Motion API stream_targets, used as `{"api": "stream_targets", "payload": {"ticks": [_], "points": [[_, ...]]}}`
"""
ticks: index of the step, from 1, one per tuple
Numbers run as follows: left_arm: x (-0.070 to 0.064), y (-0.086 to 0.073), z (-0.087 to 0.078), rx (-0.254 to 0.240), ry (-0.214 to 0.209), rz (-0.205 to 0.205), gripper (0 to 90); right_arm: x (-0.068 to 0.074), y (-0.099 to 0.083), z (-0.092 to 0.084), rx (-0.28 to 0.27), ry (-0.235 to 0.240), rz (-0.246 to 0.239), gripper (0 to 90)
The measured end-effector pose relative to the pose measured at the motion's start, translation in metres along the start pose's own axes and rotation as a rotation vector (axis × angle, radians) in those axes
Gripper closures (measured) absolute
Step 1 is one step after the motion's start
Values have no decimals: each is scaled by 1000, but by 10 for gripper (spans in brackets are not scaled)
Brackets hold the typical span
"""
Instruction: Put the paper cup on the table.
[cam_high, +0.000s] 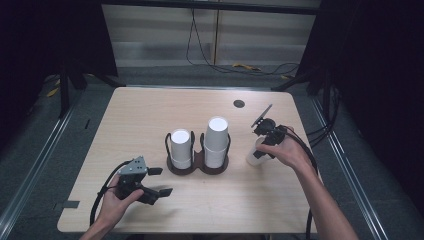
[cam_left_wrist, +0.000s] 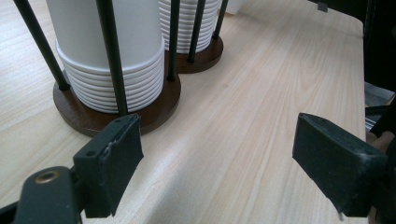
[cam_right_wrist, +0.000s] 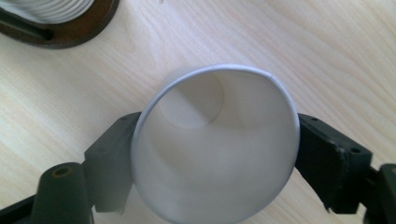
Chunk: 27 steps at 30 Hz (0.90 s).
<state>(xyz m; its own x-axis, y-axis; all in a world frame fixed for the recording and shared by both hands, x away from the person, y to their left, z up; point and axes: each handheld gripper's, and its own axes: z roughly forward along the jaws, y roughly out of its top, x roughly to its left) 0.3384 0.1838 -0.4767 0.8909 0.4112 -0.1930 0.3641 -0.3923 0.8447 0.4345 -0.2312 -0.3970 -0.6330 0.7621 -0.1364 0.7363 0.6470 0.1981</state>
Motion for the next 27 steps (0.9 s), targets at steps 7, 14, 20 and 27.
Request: {"api": "stream_targets", "payload": {"ticks": [7,14,20,27], "points": [[1,-1,0,6,0,0,157,0,2,7,-53,33,30,177],[1,-1,0,12,5,3,157,2,1,15,-68,69,51,169],[1,-1,1,18,5,10,158,1,-2,13,-105,77,63,153],[1,-2,1,23,-4,-1,158,-1,-6,11,-163,89,99,158]]}}
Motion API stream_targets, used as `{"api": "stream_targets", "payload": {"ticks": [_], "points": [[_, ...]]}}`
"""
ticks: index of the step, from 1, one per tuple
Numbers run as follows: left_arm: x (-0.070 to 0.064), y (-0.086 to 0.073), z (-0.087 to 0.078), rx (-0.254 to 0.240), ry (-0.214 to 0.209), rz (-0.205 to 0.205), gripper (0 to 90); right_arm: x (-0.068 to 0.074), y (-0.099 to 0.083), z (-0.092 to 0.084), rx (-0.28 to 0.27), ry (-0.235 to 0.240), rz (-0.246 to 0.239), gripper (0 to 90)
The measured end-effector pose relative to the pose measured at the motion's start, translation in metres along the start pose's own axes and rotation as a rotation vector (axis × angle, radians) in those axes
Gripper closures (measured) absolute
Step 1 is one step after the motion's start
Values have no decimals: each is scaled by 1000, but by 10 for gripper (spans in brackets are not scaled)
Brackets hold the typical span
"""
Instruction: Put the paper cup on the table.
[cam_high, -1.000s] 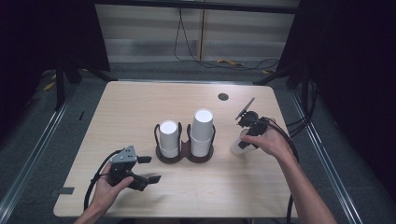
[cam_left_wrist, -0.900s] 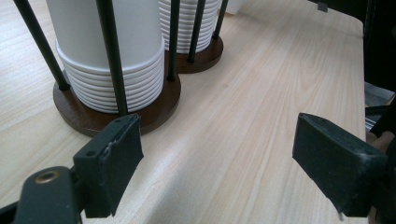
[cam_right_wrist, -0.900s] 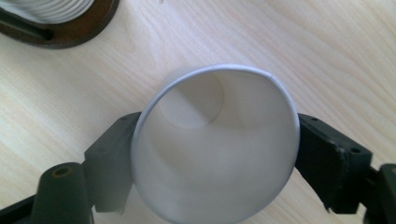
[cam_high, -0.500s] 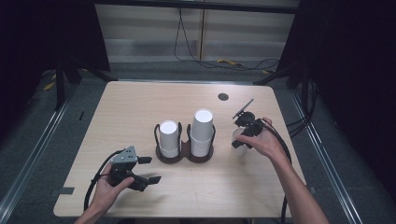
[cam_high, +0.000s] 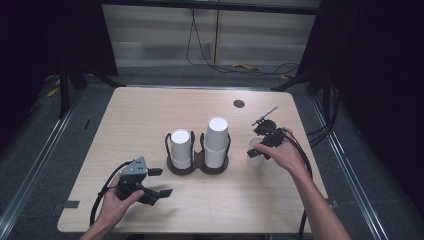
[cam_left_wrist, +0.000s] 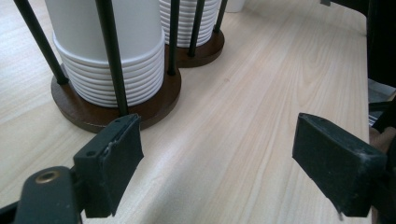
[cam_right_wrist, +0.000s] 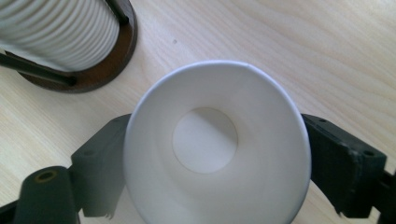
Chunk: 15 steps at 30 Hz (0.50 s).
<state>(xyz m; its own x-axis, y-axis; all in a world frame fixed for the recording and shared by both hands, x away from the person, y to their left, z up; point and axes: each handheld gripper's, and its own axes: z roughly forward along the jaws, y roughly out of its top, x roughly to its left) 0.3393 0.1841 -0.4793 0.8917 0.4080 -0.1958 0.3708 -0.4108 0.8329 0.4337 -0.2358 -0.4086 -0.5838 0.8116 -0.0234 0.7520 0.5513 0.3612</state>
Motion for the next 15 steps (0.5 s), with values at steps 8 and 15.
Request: {"api": "stream_targets", "payload": {"ticks": [8,15], "points": [[0,0,0,2,4,0,158,3,0,-5,-55,4,8,162],[1,-1,-2,-5,13,1,158,5,-3,-10,-154,-9,36,168]]}}
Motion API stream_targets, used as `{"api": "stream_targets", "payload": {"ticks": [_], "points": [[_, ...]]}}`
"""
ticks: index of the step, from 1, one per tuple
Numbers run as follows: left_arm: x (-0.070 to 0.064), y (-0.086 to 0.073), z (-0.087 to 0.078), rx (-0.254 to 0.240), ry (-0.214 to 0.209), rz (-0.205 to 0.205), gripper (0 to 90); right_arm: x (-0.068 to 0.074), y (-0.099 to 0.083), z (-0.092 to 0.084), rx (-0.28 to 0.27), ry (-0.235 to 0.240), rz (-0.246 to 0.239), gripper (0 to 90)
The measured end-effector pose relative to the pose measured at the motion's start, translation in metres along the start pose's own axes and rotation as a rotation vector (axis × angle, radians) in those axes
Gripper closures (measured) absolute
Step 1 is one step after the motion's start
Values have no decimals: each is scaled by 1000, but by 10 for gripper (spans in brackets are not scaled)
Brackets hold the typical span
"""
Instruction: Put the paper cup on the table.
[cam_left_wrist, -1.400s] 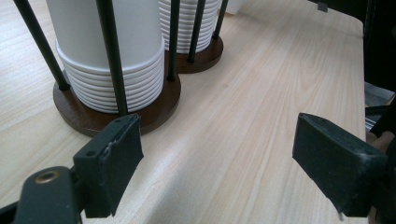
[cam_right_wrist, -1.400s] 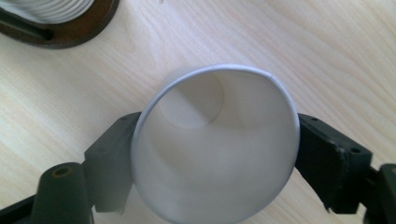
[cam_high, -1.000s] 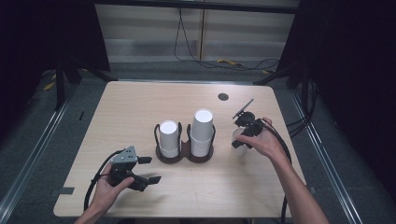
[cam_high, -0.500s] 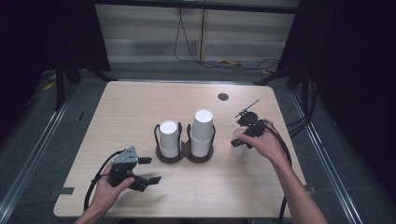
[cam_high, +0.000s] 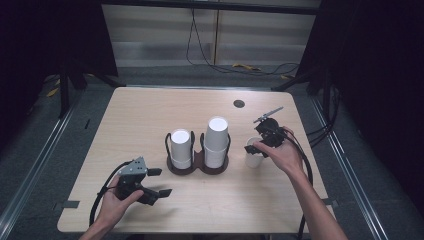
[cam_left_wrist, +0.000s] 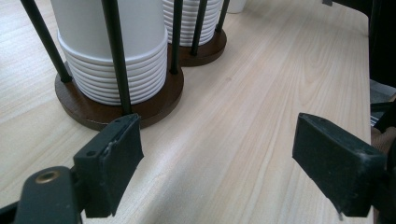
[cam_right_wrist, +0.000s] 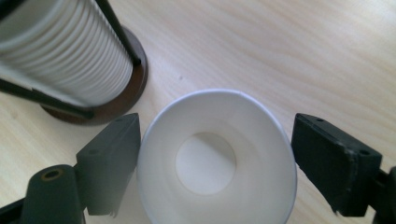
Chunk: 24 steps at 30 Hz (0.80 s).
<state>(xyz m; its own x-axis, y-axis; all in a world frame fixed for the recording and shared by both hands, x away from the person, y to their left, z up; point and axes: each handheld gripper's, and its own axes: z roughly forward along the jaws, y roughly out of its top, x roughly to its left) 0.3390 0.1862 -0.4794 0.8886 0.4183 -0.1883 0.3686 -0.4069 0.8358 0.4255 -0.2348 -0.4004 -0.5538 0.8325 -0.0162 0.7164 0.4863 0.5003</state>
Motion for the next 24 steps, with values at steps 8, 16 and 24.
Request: {"api": "stream_targets", "payload": {"ticks": [8,16,24], "points": [[1,-1,-1,-2,-4,-8,157,-4,-5,-2,-99,11,48,169],[1,-1,-1,-8,6,-3,158,-4,-8,-11,-193,20,75,179],[1,0,-3,-26,12,4,158,-1,-15,-18,-270,22,82,195]]}}
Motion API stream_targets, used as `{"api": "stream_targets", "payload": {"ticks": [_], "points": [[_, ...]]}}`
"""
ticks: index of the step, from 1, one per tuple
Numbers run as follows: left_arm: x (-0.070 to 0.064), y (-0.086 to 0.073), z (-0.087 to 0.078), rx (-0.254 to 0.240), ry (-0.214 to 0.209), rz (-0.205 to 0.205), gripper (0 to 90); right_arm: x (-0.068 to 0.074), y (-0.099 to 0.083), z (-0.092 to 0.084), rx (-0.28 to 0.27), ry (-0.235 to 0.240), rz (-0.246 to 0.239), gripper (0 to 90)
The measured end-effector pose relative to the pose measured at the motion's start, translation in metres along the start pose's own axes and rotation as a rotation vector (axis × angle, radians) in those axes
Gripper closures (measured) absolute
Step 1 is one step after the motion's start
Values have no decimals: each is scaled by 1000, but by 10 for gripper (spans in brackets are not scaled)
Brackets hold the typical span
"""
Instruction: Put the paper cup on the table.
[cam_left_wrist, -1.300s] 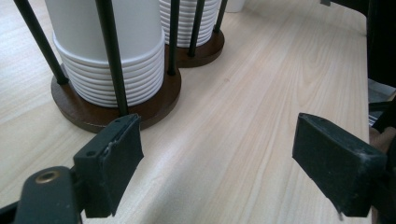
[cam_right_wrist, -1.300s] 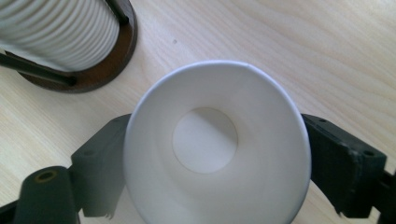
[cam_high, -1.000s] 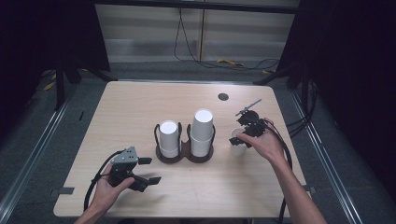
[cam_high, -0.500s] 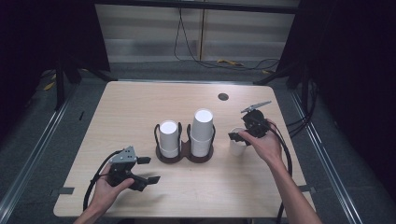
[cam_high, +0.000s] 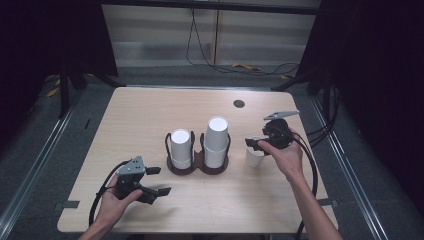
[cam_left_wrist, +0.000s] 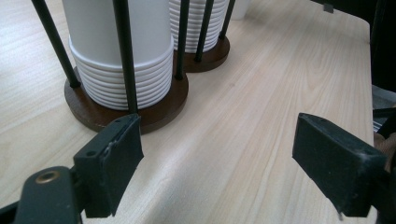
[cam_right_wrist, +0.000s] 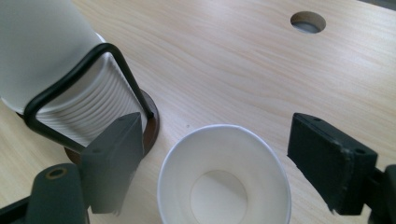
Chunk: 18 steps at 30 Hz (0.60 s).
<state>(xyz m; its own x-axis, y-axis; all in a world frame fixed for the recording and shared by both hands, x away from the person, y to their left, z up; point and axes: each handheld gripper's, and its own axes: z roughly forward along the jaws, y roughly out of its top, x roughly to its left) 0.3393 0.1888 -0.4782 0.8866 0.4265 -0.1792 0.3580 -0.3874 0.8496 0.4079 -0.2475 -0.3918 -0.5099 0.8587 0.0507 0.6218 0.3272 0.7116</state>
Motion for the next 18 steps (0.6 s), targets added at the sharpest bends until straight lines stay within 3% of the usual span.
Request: {"api": "stream_targets", "payload": {"ticks": [11,18], "points": [[1,0,-2,-11,15,-20,158,-1,-21,-16,-103,-7,29,199],[3,-3,-1,3,45,-32,158,12,-35,-25,-168,9,13,214]]}}
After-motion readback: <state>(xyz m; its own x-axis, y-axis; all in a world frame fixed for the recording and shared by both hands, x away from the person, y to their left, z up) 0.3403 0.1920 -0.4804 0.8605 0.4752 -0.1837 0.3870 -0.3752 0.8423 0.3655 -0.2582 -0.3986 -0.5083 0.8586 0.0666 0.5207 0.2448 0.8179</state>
